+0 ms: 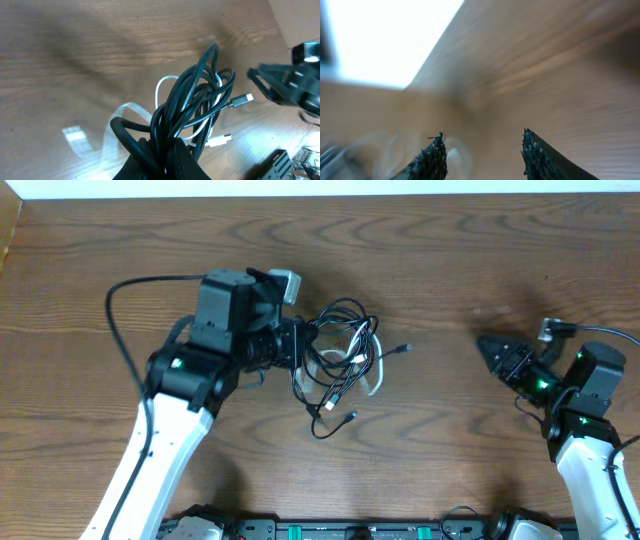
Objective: Untangle cables
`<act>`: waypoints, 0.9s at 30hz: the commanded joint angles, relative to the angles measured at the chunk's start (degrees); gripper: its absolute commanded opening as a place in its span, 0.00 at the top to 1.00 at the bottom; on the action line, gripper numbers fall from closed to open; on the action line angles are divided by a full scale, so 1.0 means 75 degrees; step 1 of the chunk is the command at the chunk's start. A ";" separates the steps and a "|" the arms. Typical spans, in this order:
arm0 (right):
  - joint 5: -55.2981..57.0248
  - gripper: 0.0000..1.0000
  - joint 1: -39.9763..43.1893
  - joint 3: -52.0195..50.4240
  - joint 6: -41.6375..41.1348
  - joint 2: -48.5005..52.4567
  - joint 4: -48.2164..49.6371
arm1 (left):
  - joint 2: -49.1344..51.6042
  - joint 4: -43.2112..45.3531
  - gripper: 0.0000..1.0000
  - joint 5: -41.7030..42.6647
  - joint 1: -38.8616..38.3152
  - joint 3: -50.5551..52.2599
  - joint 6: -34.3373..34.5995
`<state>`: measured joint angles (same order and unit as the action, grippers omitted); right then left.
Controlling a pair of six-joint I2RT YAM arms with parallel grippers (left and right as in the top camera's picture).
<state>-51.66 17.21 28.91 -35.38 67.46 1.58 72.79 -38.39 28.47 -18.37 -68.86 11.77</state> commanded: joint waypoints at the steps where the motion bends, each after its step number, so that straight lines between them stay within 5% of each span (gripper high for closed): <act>1: -0.3179 0.56 -0.0175 0.0032 -0.0017 -0.0047 0.0029 | 0.0589 0.0379 0.93 0.0210 -0.0131 0.0026 -0.0044; 9: -0.2643 0.45 -0.0880 0.0032 -0.0256 -0.0047 0.0026 | 0.1408 0.0997 0.92 0.0207 -0.0845 0.0026 0.0358; 21: -0.1909 0.52 -0.2739 0.0032 -0.1454 -0.0047 0.1536 | 0.1419 0.1209 0.92 -0.1087 -0.1515 0.0026 0.0982; 27: -0.0160 0.55 -0.3544 0.0032 -0.1676 -0.0044 0.1667 | 0.1419 0.1221 0.92 -0.1151 -0.1853 0.0026 0.1204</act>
<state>-60.69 -6.68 28.86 -46.39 67.44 14.17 83.85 -29.56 20.78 -31.38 -68.79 18.68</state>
